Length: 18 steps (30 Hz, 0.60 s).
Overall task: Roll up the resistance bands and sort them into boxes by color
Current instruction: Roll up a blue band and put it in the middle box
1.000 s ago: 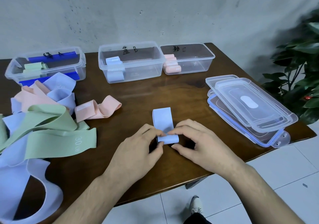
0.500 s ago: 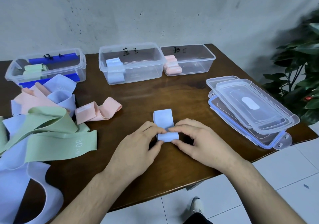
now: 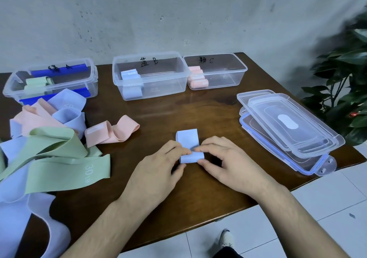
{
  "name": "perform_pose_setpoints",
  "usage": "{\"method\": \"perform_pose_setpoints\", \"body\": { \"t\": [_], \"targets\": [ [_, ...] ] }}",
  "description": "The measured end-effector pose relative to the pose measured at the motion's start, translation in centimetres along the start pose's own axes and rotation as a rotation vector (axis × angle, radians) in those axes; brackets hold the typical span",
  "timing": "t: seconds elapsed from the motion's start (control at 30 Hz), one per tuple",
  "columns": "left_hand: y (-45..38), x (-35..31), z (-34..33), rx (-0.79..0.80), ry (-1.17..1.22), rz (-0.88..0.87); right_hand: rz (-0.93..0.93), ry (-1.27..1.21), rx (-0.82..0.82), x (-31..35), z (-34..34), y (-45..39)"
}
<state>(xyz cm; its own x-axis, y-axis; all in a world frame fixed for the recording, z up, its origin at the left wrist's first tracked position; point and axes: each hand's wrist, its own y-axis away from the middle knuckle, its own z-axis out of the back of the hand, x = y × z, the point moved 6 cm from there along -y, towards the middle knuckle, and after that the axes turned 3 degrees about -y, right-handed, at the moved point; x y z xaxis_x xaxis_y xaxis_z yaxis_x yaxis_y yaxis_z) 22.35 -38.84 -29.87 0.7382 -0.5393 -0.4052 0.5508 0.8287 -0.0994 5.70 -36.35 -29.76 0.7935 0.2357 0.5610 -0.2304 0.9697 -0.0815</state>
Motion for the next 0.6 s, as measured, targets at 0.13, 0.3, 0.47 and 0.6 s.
{"method": "perform_pose_setpoints", "body": {
  "t": [0.13,0.3,0.47,0.6],
  "targets": [
    [-0.5,0.2,0.0,0.005,-0.010,0.014,0.008,0.022,-0.015,0.1,0.1,0.0],
    [-0.6,0.4,-0.2,0.005,-0.021,0.023,0.001,-0.013,-0.021,0.0,0.1,-0.6],
    [-0.7,0.6,0.0,-0.019,0.026,0.013,0.000,-0.036,-0.018,0.0,0.0,-0.9],
    [0.2,0.2,0.2,-0.029,0.043,-0.014,0.007,-0.031,-0.004,0.1,0.1,0.1]
  ]
}}
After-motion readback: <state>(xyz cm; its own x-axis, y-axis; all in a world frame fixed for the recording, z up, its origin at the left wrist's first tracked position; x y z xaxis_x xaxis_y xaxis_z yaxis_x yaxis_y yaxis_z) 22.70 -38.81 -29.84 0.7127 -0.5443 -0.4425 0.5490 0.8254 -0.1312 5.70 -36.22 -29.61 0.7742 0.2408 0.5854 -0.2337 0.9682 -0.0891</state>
